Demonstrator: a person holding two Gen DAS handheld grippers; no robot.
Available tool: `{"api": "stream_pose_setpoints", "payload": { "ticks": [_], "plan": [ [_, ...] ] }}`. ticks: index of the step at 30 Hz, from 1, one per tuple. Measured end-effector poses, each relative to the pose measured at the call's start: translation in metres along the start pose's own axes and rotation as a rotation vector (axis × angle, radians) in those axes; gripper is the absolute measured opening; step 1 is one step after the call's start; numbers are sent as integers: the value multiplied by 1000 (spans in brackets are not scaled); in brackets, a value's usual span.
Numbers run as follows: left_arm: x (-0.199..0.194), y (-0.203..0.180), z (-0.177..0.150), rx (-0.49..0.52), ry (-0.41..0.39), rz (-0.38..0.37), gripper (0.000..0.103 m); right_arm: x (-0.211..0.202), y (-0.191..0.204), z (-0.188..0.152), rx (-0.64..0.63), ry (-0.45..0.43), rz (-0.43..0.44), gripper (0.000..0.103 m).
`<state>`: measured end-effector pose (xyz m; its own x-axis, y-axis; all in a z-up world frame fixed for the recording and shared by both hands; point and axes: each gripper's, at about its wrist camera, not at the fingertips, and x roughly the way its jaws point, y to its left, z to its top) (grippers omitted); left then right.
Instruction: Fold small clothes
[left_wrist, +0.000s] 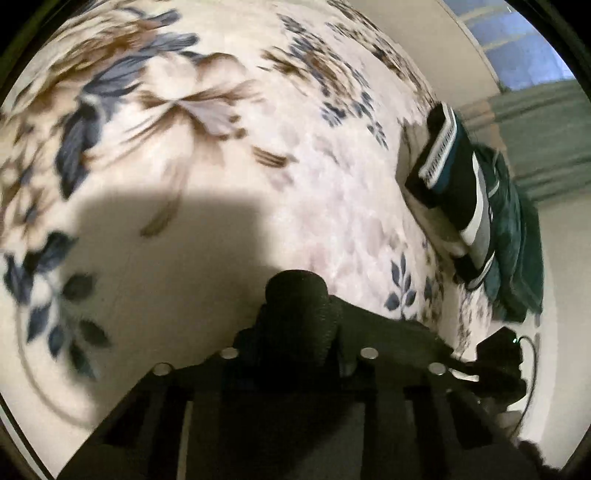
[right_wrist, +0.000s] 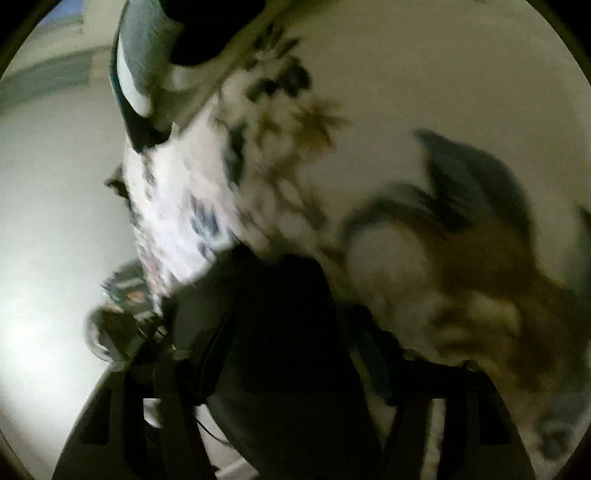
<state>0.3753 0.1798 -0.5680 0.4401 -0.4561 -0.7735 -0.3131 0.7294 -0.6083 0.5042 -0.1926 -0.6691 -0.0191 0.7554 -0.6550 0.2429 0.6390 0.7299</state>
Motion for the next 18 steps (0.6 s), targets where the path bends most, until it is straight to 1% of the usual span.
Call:
{"api": "stream_pose_setpoints", "payload": {
  "ticks": [1,2,3,4,6,7,8,9,10,11,12,13,14,15,17,18],
  "plan": [
    [-2,4,0,-25,-5,-16,22,-6,4,1,-3,-40,-8,11],
    [-3,10,1,-59,-10,-32,22,-12,8,1,-14,-75,-6,9],
    [-4,14,1,-78,-12,-46,22,-17,11,2,-20,-98,-21,8],
    [-3,13,2,-74,-10,-50,22,-19,12,4,-32,-95,-36,8],
    [0,12,4,-67,6,-48,23,-7,13,7,-36,-33,-80,9],
    [0,11,5,-72,15,-55,29,-6,10,8,-27,2,-100,10],
    [-2,11,5,-80,25,-56,37,-10,7,7,-4,24,-108,23],
    [-7,10,4,-84,28,-46,36,-18,3,4,16,33,-144,39],
    [-16,7,0,-73,22,-38,37,-28,0,-1,20,28,-171,44],
    [-22,5,-2,-66,18,-33,44,-39,-2,-12,24,18,-187,48],
    [-29,3,-7,-53,12,-17,51,-50,-6,-23,34,19,-187,50],
    [-40,1,-15,-36,3,3,63,-60,-15,-40,61,33,-186,50],
    [-47,1,-21,-34,-7,10,66,-66,-22,-54,86,44,-183,50],
    [-56,2,-31,-34,-8,22,66,-71,-32,-71,123,58,-181,50],
    [-67,5,-49,-30,-2,59,66,-70,-50,-95,183,78,-158,50],
    [-70,7,-58,-26,4,76,66,-63,-57,-105,210,94,-142,50]
  ]
}}
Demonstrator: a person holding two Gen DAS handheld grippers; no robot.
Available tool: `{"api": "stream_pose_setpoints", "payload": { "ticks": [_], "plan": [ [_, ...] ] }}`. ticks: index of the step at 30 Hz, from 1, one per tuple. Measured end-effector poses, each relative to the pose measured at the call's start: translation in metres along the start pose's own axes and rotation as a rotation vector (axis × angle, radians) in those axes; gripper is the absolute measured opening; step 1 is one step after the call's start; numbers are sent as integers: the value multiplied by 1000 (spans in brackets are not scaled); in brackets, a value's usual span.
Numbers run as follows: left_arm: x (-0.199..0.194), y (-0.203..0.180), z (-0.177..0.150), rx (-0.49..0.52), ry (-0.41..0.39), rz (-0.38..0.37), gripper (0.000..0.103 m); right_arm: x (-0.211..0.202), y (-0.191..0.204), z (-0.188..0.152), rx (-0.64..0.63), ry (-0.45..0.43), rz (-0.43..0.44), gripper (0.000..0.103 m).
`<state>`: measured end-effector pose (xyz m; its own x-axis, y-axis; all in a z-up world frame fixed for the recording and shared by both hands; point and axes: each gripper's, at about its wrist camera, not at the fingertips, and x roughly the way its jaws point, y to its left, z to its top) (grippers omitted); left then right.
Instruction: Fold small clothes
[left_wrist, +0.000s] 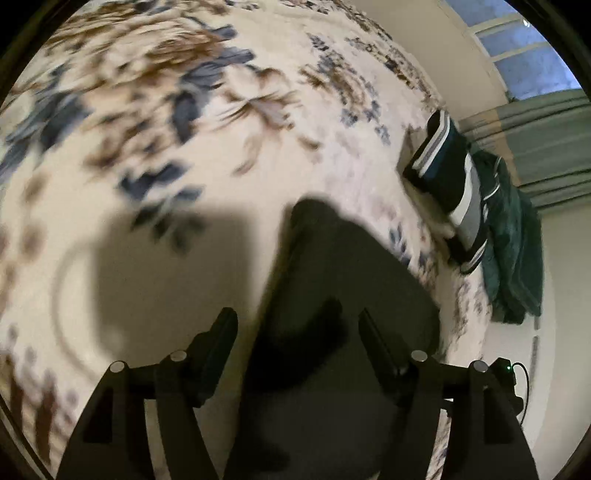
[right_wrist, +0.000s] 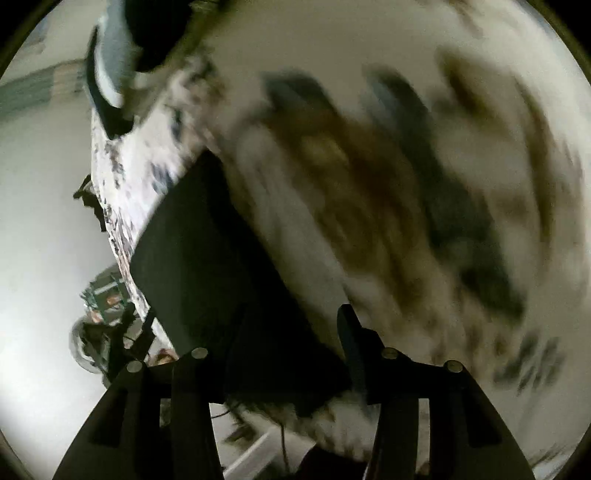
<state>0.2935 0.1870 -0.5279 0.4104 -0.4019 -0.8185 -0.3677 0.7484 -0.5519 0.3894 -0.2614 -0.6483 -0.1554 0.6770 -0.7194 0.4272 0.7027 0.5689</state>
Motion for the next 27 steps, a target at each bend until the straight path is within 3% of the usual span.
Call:
{"api": "stream_pose_setpoints", "payload": {
  "ticks": [3,4,5,8,13,14,18,20,22,23,24,26,27],
  "plan": [
    [-2,8,-26,4,34,48,66,20,-11,-19,29,-2,52,46],
    [-1,9,-30,2,40,53,66,20,-5,-26,7,-38,69,37],
    [1,12,-37,-1,51,69,66,19,3,-32,-31,-69,45,11],
    [4,15,-47,-18,63,61,66,7,24,-50,-106,-159,-25,10],
    [3,5,-52,12,68,42,66,-30,20,-72,-69,-212,-43,7],
    [4,3,-52,20,71,35,66,-32,16,-73,-70,-208,-65,2],
    [13,4,-51,35,91,24,66,-11,-13,-56,-10,-134,-87,3],
    [19,5,-50,42,103,33,66,2,-15,-47,-48,-87,-138,3],
    [20,6,-49,41,104,22,66,-1,-17,-41,-50,-78,-153,9],
    [21,7,-47,41,102,10,66,-4,-18,-38,-48,-76,-138,19],
    [22,8,-46,41,100,0,66,-8,-18,-34,-49,-79,-105,41],
    [27,11,-42,33,101,-42,66,-15,-22,-23,-69,-103,9,76],
    [29,13,-41,28,104,-65,66,-13,-22,-15,-89,-96,59,80]
  ]
}}
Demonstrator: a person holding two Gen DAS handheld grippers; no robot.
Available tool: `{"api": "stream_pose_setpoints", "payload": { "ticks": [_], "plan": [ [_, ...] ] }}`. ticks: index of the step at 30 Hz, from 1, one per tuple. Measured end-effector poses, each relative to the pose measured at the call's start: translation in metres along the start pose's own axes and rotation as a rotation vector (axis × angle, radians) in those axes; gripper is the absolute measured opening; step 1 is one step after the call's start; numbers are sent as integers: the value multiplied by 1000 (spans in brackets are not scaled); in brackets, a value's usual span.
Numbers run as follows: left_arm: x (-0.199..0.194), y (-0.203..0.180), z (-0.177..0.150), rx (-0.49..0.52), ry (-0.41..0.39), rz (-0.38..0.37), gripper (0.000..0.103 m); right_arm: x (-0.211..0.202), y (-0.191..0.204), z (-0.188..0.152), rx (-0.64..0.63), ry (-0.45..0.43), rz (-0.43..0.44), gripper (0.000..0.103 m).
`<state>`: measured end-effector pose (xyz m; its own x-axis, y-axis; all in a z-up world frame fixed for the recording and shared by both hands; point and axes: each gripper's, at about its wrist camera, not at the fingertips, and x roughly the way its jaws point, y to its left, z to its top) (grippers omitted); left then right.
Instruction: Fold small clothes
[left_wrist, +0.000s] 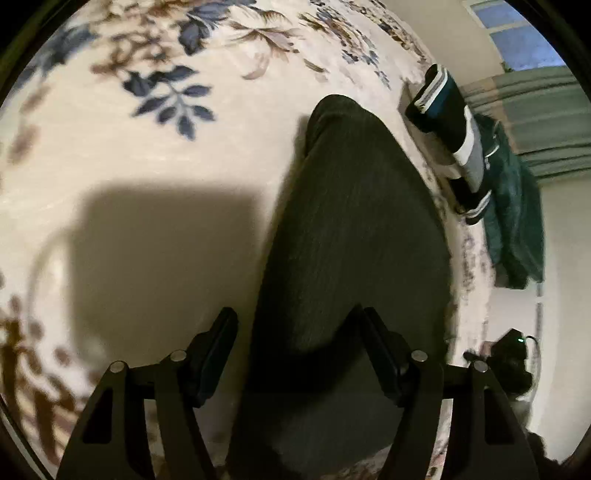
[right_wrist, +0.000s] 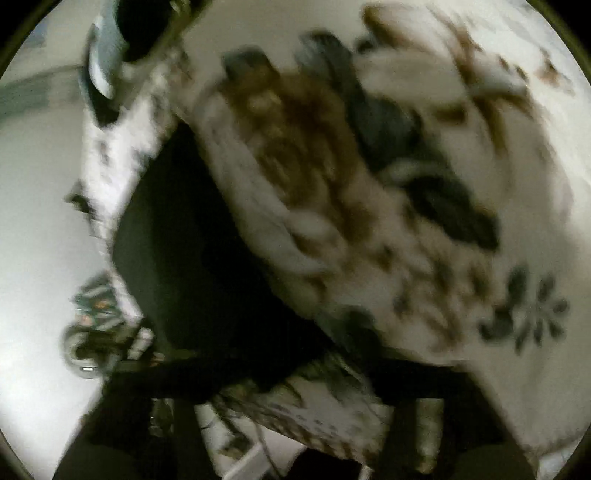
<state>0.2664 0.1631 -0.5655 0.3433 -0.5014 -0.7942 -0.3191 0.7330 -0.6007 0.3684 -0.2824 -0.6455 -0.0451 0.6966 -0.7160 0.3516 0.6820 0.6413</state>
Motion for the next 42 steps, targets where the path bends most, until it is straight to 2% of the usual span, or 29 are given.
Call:
{"api": "stream_pose_setpoints", "payload": {
  "ticks": [4,6,8,10,14,17,19,20,21,22,24,27,32,38,42],
  "plan": [
    [16,8,11,-31,13,-99,74,57,-4,35,-53,162,162,81],
    [24,11,18,-46,21,-138,78,75,-1,41,-64,208,223,82],
    [29,11,22,-49,30,-172,89,83,12,44,-108,244,274,82],
    [33,9,25,-35,39,-194,95,93,27,42,-152,290,344,80],
    [38,2,28,-2,46,-176,98,133,57,39,-186,355,345,79],
    [38,-2,30,6,39,-173,98,142,75,37,-181,354,358,79],
    [36,-6,31,22,12,-177,96,141,77,31,-190,333,322,68],
    [35,-9,30,41,-1,-169,79,140,77,29,-188,318,294,50],
    [34,-13,31,67,-6,-138,60,137,75,26,-181,303,288,41],
    [33,-16,31,82,-1,-135,31,134,75,23,-181,289,283,39],
    [29,-23,32,102,5,-133,26,127,77,18,-180,264,278,32],
    [18,-36,33,136,12,-106,22,113,87,10,-179,218,266,28],
    [0,-63,47,186,38,-102,21,83,107,-8,-164,147,270,26],
    [-12,-121,91,268,70,-145,20,25,140,-6,-127,25,296,26],
    [-12,-183,136,344,65,-181,20,-28,165,20,-145,-72,309,26]
  ]
}}
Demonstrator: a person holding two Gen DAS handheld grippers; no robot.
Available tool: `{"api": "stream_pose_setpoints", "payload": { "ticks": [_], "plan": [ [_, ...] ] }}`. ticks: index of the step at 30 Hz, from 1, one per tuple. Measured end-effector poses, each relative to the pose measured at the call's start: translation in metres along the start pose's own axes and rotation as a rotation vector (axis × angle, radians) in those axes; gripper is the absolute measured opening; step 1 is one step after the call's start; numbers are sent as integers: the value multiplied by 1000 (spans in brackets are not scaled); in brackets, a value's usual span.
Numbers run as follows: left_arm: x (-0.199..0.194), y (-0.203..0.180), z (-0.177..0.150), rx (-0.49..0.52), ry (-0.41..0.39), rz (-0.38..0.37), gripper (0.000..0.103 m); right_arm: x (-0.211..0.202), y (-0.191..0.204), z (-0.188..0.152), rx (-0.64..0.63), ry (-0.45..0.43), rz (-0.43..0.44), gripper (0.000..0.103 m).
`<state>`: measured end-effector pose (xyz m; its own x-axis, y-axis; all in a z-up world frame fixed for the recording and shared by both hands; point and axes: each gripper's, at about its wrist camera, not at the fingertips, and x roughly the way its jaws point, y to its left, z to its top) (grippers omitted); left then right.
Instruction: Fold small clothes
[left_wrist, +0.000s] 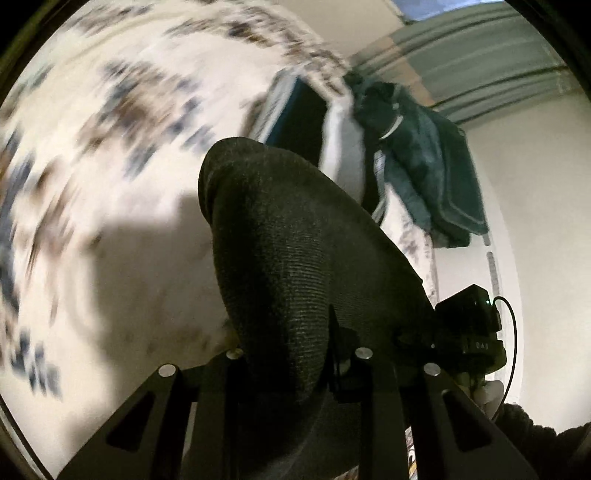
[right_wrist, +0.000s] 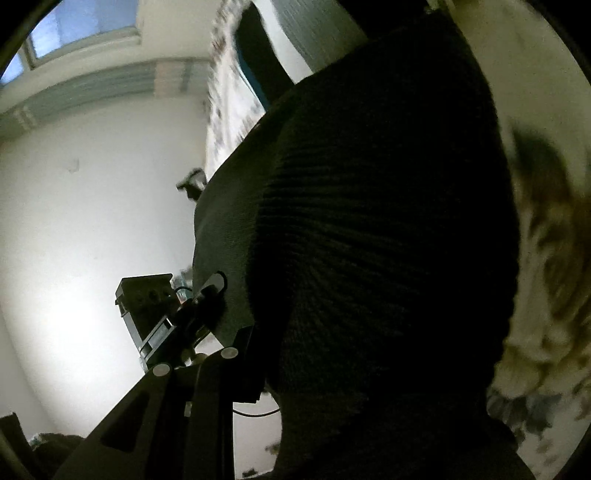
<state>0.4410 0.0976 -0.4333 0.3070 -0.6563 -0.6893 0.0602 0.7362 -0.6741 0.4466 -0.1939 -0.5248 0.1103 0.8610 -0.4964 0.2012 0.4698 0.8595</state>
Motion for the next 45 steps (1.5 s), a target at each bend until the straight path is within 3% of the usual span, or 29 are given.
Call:
{"api": "stream_pose_setpoints", "payload": {
  "ticks": [6,12,16,19,22,24,27,28,30,31,32,33,37,45],
  "plan": [
    [32,-48,109,50,-30,-34,20,-50,42,93,-58,-96,-7,26],
    [92,-49,202,66,-36,-22,21,-52,38,200,-71,-113,-40,26],
    [133,-35,240,72,5,32,22,-37,13,268,-53,-95,-81,26],
    [154,-24,250,57,46,105,27,-42,-7,290,-41,-71,-105,26],
    [160,-18,255,29,83,171,42,-51,-12,289,-38,-55,-165,35],
    [152,-21,254,32,65,219,45,-63,-2,284,-88,-65,-284,54],
    [138,-28,252,61,19,315,52,-84,4,281,-132,-95,-454,67],
    [134,-31,250,75,-2,346,59,-94,8,278,-150,-132,-569,71],
    [117,-43,241,124,-70,405,72,-92,26,268,-180,-186,-721,93],
    [114,-47,238,140,-83,426,84,-92,31,262,-193,-222,-831,94],
    [108,-56,228,174,-92,468,98,-93,31,261,-199,-243,-887,95],
    [107,-60,225,195,-96,490,102,-101,34,250,-202,-262,-929,98],
    [94,-86,195,255,-92,568,103,-112,58,190,-190,-333,-1057,103],
    [53,-140,143,310,-119,642,103,-145,121,103,-225,-457,-1164,103]
  ]
}}
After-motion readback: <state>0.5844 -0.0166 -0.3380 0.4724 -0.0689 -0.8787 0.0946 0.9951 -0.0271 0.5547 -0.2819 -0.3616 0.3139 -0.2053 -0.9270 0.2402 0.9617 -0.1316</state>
